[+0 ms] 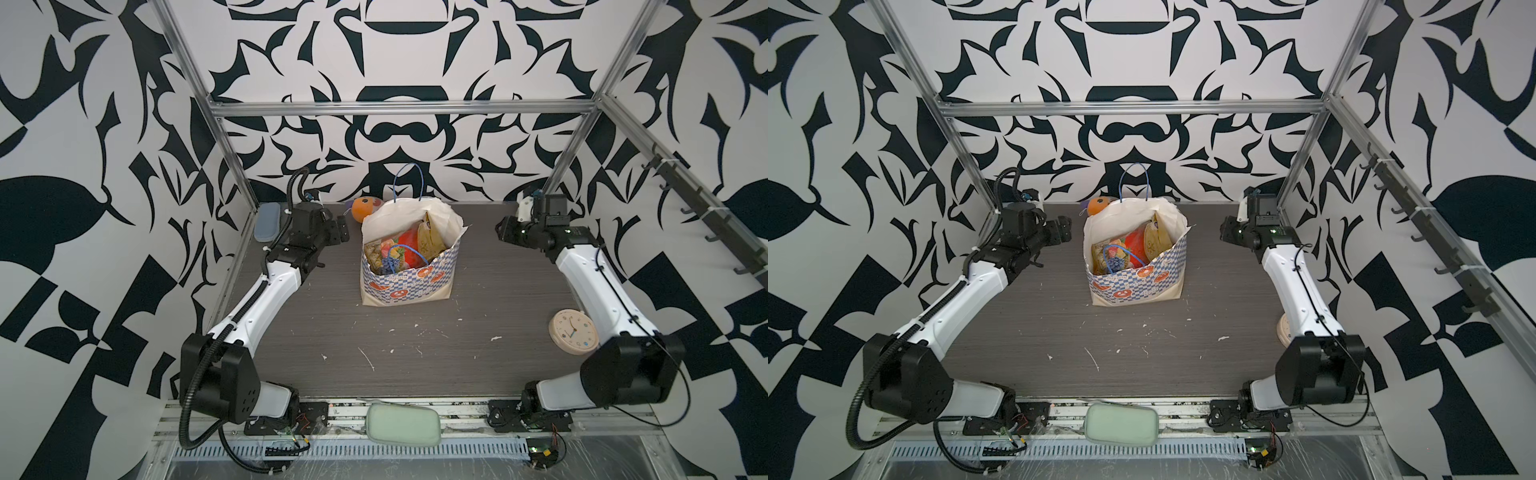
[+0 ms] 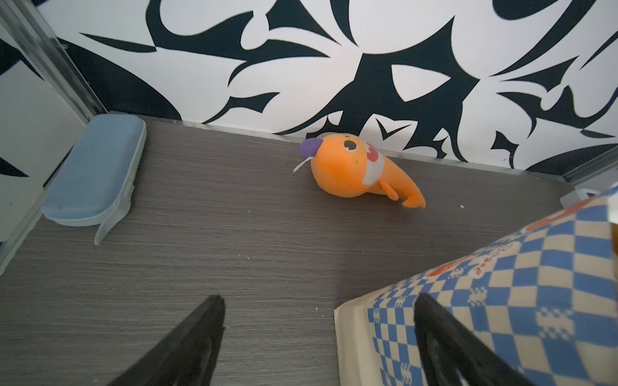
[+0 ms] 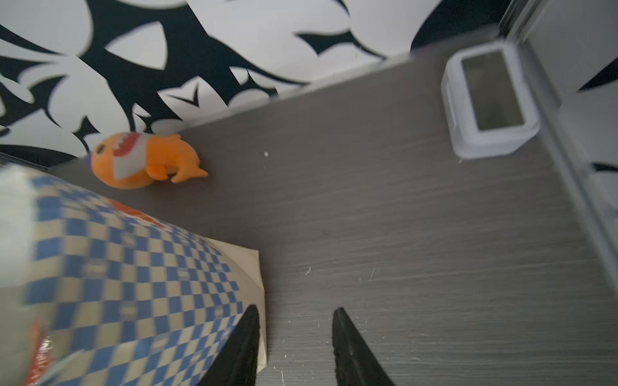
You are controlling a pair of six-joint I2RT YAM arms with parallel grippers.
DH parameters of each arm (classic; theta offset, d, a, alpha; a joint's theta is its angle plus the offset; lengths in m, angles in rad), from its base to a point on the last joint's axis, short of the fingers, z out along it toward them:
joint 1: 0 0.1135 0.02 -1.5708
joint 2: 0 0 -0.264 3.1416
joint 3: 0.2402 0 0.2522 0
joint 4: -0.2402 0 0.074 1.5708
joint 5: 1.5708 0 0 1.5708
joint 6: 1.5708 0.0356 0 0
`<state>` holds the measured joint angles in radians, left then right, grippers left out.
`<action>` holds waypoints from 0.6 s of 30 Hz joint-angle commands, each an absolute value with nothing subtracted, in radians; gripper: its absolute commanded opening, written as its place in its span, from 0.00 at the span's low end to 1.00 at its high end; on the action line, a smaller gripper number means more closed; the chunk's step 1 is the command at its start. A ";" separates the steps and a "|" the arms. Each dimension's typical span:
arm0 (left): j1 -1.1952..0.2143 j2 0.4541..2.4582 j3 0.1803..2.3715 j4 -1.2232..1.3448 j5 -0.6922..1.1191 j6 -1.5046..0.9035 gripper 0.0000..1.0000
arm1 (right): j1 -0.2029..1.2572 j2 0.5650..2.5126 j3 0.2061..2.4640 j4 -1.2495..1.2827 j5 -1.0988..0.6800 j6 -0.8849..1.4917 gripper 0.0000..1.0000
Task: Take the snacks out of the paper bag
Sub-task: Move the paper bag to the center of the table.
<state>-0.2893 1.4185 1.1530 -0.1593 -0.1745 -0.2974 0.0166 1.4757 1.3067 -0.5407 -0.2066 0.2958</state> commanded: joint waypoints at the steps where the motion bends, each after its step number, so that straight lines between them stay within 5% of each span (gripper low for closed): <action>1: -0.289 1.427 1.100 -0.164 -0.164 -0.314 0.93 | 0.025 1.488 1.268 -0.473 -0.301 0.299 0.41; 18: -0.264 1.490 0.957 -0.056 -0.117 -0.372 0.93 | 0.271 1.616 1.174 -0.354 -0.358 0.218 0.40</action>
<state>-0.2821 1.4799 0.9714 -0.0898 -0.1299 -0.3420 0.2459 1.6165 1.1778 -0.3985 -0.3363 0.2466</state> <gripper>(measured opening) 0.933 0.396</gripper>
